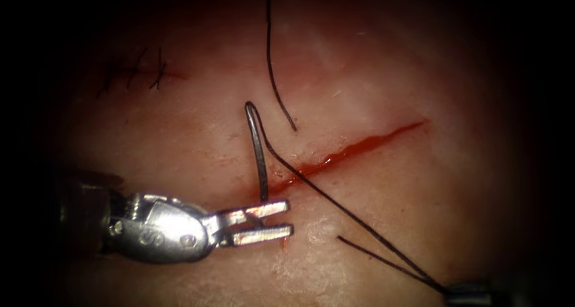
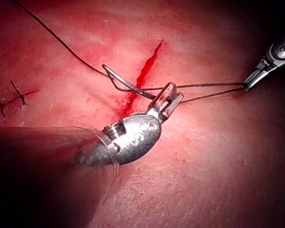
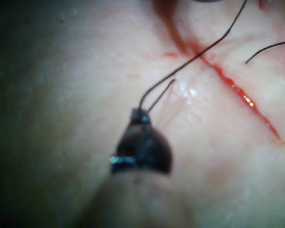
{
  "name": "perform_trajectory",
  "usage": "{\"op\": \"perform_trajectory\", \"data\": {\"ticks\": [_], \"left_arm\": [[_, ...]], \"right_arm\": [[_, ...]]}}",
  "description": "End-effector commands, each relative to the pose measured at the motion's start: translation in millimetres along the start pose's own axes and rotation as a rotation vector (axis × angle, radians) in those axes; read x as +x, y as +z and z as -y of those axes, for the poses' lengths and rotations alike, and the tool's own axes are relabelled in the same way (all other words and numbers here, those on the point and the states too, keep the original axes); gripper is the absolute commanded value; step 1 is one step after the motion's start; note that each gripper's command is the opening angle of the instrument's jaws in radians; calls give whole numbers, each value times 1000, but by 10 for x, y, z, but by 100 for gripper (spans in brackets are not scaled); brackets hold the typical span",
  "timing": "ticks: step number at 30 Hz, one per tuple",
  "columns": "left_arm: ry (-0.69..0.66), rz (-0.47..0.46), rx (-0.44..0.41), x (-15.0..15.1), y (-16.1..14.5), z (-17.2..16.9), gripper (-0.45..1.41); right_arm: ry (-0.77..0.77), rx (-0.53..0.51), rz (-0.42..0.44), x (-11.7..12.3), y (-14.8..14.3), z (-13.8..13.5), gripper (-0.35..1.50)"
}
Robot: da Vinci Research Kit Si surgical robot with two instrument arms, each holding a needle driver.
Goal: Wound Closure
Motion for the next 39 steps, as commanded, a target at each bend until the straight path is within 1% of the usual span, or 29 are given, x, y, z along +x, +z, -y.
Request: {"op": "perform_trajectory", "data": {"ticks": [1, 2, 3, 4, 5, 8, 10, 11, 12, 14, 15, 16, 17, 18, 19, 20, 23, 27, 29, 30, 32, 35, 39], "left_arm": [[0, -2, -5, -2, 6, -13, -45], [1, -4, -8, 1, 6, -19, -45], [2, -4, -8, 2, 6, -21, -45], [2, -4, -8, 2, 6, -21, -45], [3, -4, -8, 5, 7, -25, -45], [-2, -8, -12, 8, 10, -30, -45], [-3, -11, -16, 11, 10, -31, -45], [-3, -13, -19, 12, 9, -30, -45], [-5, -16, -24, 13, 6, -28, -45], [-16, -8, -17, 15, -8, -22, -45], [-22, 0, -5, 16, -30, -14, -45], [-24, 5, -2, 17, -40, -11, -45], [-30, 15, 9, 17, -66, -4, -45], [-25, 19, 16, 17, -78, -2, -45], [-28, 25, 28, 16, -98, 1, -45], [-29, 30, 35, 14, -109, 2, -45], [-30, 38, 50, 10, -124, 4, -45], [-33, 44, 69, 9, -122, 5, -45], [-33, 40, 65, 10, -116, 5, -45], [-34, 39, 64, 11, -114, 5, -45], [-34, 32, 63, 13, -106, 4, -45], [-35, 30, 65, 13, -105, 5, -45], [-35, 24, 68, 12, -105, 5, -45]], "right_arm": [[18, 14, 3, -12, -2, 22, -35], [20, 20, 5, -16, -14, 37, -35], [18, 23, 8, -17, -18, 43, -35], [18, 23, 8, -17, -18, 43, -35], [20, 25, 14, -16, -26, 51, -35], [24, 25, 12, -10, -29, 55, -35], [32, -11, 5, -2, -26, 52, -35], [31, -30, 2, 2, -24, 49, -10], [15, -50, -3, 7, -21, 44, 34], [-2, -81, -8, 14, -17, 35, 78], [-19, -103, -11, 20, -9, 22, 104], [-22, -114, -16, 22, -5, 15, 109], [-32, -126, -27, 23, 1, 4, 116], [-35, -133, -38, 24, 3, -1, 116], [-29, -142, -74, 23, 7, -14, 118], [-32, -146, -82, 23, 8, -19, 118], [-64, -178, -92, 22, 16, -39, 115], [-123, -214, -77, 19, 40, -65, 115], [-167, -217, -71, 16, 59, -77, 115], [-181, -219, -70, 14, 68, -81, 118], [-247, -206, -80, 11, 106, -91, 118], [-284, -210, -96, 16, 123, -93, 115], [-332, -224, -98, 24, 134, -97, 111]]}}
